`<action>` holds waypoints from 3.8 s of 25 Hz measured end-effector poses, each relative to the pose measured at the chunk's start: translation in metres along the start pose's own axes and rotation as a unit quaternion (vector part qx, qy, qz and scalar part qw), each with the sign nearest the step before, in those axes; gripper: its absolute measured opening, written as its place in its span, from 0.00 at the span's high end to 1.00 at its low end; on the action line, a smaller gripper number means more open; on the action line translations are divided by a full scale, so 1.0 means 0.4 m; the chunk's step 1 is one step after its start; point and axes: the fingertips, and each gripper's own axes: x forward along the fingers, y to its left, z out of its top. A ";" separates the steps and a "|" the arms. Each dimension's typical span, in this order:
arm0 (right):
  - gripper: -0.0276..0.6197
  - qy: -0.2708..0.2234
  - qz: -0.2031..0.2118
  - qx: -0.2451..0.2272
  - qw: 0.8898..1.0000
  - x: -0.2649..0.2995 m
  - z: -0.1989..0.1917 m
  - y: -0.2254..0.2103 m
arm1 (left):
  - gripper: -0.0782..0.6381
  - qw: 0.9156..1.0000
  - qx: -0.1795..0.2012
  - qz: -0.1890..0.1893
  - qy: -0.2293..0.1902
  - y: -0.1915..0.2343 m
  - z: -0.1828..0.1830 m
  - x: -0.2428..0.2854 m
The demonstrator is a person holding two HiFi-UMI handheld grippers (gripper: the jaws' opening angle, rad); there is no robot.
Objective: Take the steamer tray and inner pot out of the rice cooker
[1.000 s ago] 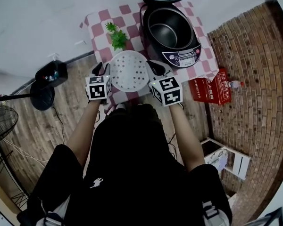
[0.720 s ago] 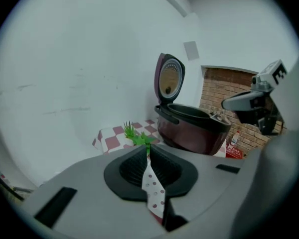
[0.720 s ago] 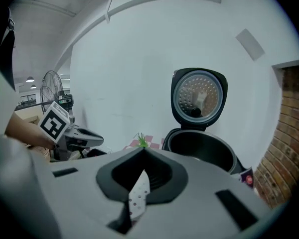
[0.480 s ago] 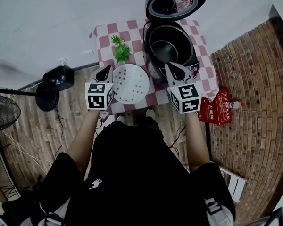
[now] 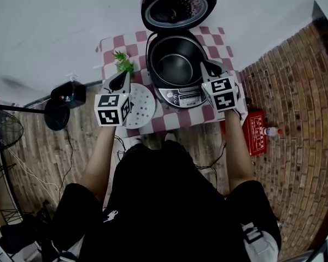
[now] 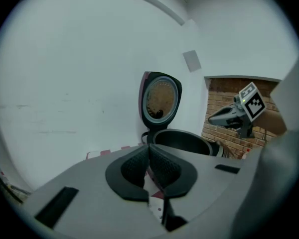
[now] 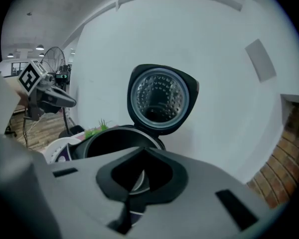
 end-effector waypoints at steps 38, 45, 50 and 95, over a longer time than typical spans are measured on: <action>0.55 0.197 0.059 -0.180 0.962 0.448 -0.166 -0.112 | 0.50 0.962 0.128 0.101 0.218 -0.062 -0.101 0.436; 0.55 0.224 0.068 -0.178 0.956 0.468 -0.186 -0.102 | 0.53 0.949 0.158 0.108 0.250 -0.040 -0.129 0.442; 0.55 0.235 0.072 -0.183 0.952 0.478 -0.195 -0.104 | 0.51 0.949 0.149 0.101 0.258 -0.036 -0.136 0.455; 0.94 -0.004 -0.047 -0.148 0.988 0.135 0.163 -0.142 | 0.66 0.987 0.106 0.098 0.071 -0.123 0.072 0.218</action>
